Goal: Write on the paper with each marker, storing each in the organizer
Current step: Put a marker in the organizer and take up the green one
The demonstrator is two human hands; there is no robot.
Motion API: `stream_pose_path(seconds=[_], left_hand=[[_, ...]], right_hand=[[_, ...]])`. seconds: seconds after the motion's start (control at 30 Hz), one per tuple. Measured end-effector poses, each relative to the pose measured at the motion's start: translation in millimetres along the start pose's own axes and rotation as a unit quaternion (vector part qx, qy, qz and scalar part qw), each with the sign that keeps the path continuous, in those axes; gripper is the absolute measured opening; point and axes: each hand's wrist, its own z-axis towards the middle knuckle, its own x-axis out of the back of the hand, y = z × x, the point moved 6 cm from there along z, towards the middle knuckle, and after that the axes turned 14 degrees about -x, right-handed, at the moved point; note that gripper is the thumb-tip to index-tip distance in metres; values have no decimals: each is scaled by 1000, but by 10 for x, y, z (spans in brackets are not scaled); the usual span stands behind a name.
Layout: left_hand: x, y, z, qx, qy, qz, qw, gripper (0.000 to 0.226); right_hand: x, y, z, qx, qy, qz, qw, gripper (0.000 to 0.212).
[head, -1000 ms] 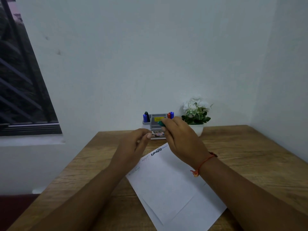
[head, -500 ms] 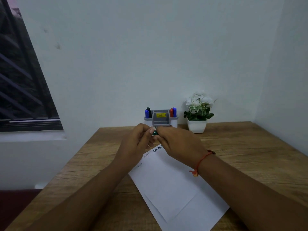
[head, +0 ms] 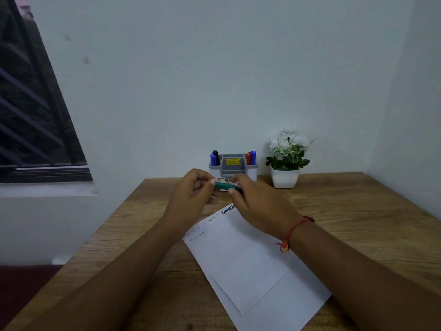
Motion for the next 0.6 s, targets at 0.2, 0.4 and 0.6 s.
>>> stream_pose_path(seconds=[0.2,0.4,0.6], left_hand=[[195,-108,11,46,41,13,998,11],[251,-285,-5,91,-44,131,986,42],[265,-375,-5,87,-165,302,935,17]], right_hand=[[6,122,10,-44,-26,65,997,19],[-15,47,-27,-42,-77,153,984,20],[-177,-8,-99,-208,-203,448,846,25]])
